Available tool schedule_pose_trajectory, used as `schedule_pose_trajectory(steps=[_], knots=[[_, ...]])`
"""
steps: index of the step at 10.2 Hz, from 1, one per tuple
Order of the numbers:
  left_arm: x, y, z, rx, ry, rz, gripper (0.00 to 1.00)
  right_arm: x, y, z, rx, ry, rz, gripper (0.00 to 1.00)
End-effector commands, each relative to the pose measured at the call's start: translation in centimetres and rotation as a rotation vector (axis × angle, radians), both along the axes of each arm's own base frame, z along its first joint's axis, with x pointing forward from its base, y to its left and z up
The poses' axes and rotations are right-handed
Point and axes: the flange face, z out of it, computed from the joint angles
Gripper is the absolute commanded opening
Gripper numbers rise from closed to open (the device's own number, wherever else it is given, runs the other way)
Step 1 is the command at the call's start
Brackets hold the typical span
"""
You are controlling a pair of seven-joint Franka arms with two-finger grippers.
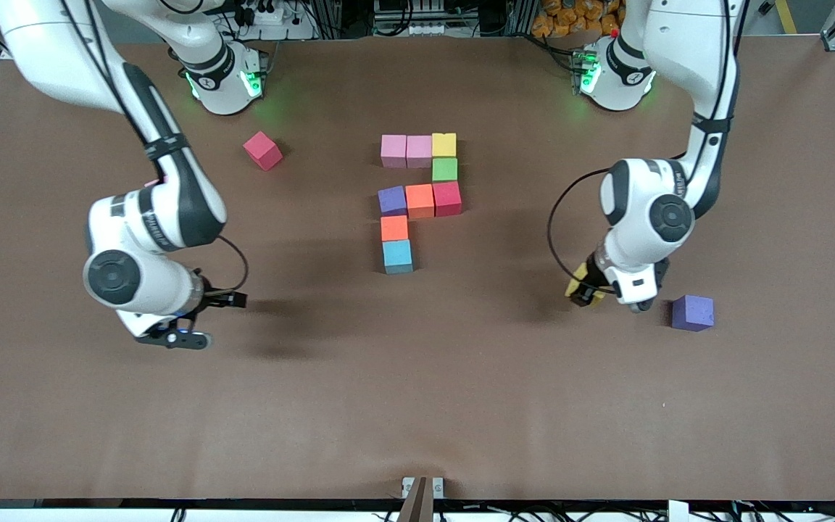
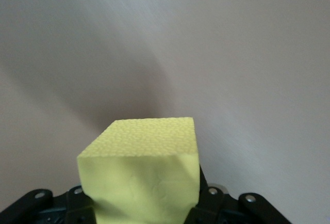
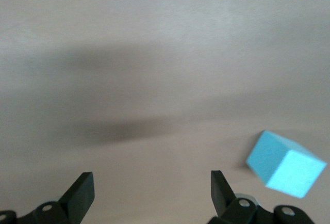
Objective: Form number 2 with 11 blocks
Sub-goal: 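Carry the yellow cube to the shape while the right gripper withdraws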
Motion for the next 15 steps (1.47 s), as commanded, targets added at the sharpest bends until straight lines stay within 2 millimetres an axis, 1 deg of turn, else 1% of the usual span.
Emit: schedule_pose_trajectory(steps=[1,2,3,4,5,6,7,8,9,10,12,13,14,15], knots=[[2.0,-6.1,-0.5,-0.039,-0.003,0.177,0.03,-0.5,-3.1,2.7,0.020,-0.016,0.050,1.00],[2.2,-8.7,0.0,-0.057,-0.014,0.213,0.03,-0.1,-4.0,4.3,0.031,-0.043,0.076,1.00],[2.2,-11.1,0.3,-0.071,-0.020,0.245,0.03,0.3,-4.2,6.5,0.035,-0.081,0.094,1.00],[2.0,-13.5,0.5,-0.082,-0.024,0.272,0.03,0.3,-3.9,8.7,0.052,-0.115,0.125,1.00],[1.7,-16.1,0.3,-0.098,-0.021,0.305,0.03,0.4,-3.6,10.5,0.096,-0.142,0.182,1.00],[1.2,-18.7,-0.1,-0.117,-0.009,0.334,0.03,0.6,-3.8,11.5,0.127,-0.158,0.227,1.00],[0.6,-20.6,-0.4,-0.122,-0.004,0.362,0.03,0.5,-4.0,13.4,0.123,-0.188,0.232,1.00],[-0.2,-22.0,-0.8,-0.122,0.005,0.380,0.03,0.1,-4.0,15.3,0.119,-0.213,0.240,1.00],[-1.5,-23.6,-1.5,-0.115,0.017,0.392,0.03,-1.0,-3.5,17.2,0.115,-0.198,0.286,1.00],[-3.2,-25.3,-2.7,-0.100,0.032,0.401,0.03,-2.1,-1.9,18.8,0.110,-0.189,0.325,1.00],[-5.4,-27.4,-4.4,-0.083,0.062,0.433,0.03,-3.6,-1.5,23.3,0.099,-0.243,0.329,1.00],[-6.3,-28.6,-4.3,-0.094,0.077,0.445,0.03,-4.6,-2.6,25.6,0.089,-0.266,0.314,1.00],[-6.6,-29.2,-4.0,-0.091,0.094,0.448,0.03,-6.1,-2.7,27.5,0.084,-0.249,0.310,1.00],[-7.5,-29.6,-4.4,-0.063,0.131,0.441,0.03,-8.1,-2.2,29.5,0.077,-0.225,0.319,1.00]])
